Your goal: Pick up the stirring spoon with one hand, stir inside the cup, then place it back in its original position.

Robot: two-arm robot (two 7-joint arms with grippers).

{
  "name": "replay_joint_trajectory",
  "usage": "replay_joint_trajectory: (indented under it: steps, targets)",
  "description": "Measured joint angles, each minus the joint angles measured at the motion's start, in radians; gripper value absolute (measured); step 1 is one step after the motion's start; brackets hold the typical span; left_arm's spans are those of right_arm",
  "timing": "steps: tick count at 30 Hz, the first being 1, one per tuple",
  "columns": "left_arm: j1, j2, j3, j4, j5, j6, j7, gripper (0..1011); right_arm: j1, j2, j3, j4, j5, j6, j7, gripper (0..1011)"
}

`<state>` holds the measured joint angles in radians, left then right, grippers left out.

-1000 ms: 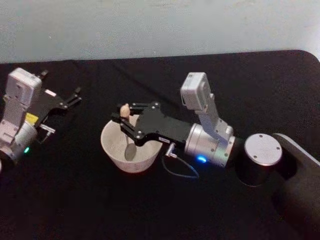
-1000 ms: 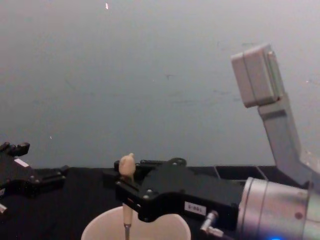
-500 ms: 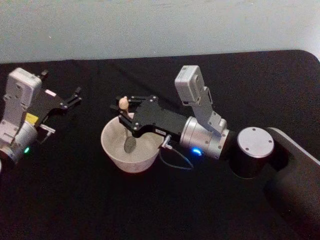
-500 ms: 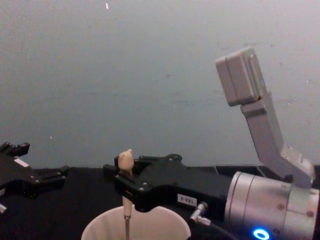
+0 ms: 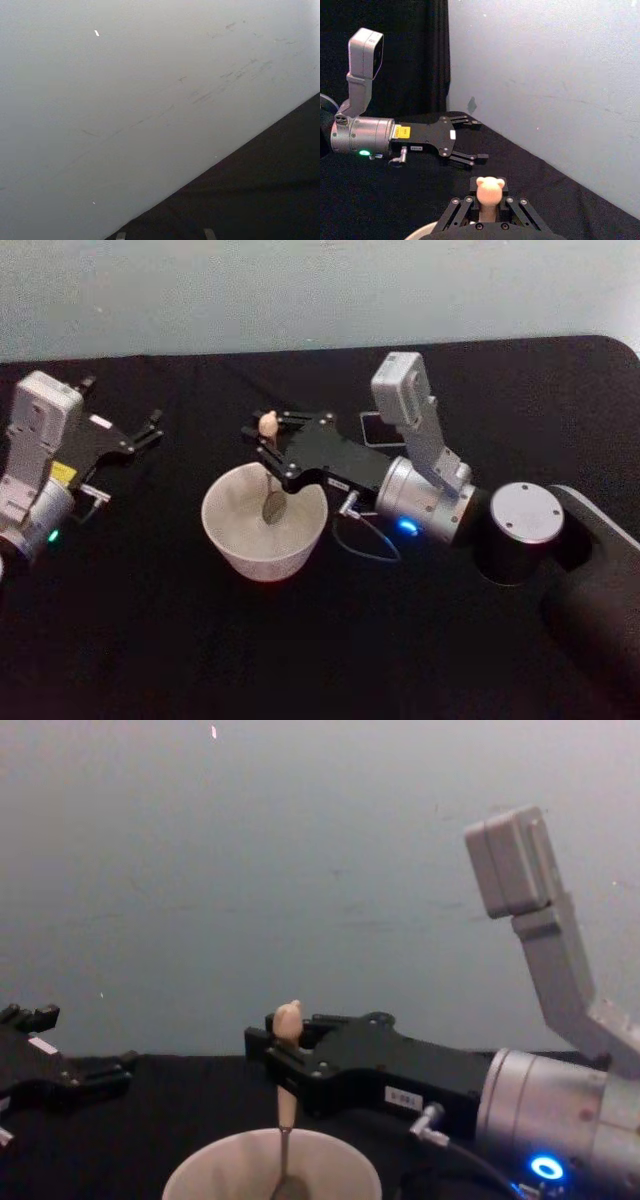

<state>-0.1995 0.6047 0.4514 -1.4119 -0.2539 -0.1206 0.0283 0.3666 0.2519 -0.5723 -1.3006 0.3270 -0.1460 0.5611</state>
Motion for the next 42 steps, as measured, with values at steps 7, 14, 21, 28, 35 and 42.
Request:
replay_joint_trajectory:
  steps: [7, 14, 21, 28, 35, 42]
  targets:
    - [0.000, 0.000, 0.000, 0.000, 0.000, 0.000, 0.000, 1001, -0.027, 0.024, 0.020, -0.037, 0.012, 0.002, -0.001, 211]
    - [0.000, 0.000, 0.000, 0.000, 0.000, 0.000, 0.000, 1001, -0.051, 0.043, 0.030, -0.069, 0.024, 0.006, 0.000, 211]
    - [0.000, 0.000, 0.000, 0.000, 0.000, 0.000, 0.000, 1001, -0.075, 0.062, 0.034, -0.101, 0.037, 0.014, 0.007, 211]
    - [0.000, 0.000, 0.000, 0.000, 0.000, 0.000, 0.000, 1001, -0.092, 0.073, 0.022, -0.125, 0.041, 0.020, 0.017, 211]
    - [0.000, 0.000, 0.000, 0.000, 0.000, 0.000, 0.000, 1001, -0.100, 0.077, 0.002, -0.142, 0.040, 0.023, 0.029, 211]
    - [0.000, 0.000, 0.000, 0.000, 0.000, 0.000, 0.000, 1001, -0.089, 0.065, -0.016, -0.132, 0.030, 0.021, 0.030, 211]
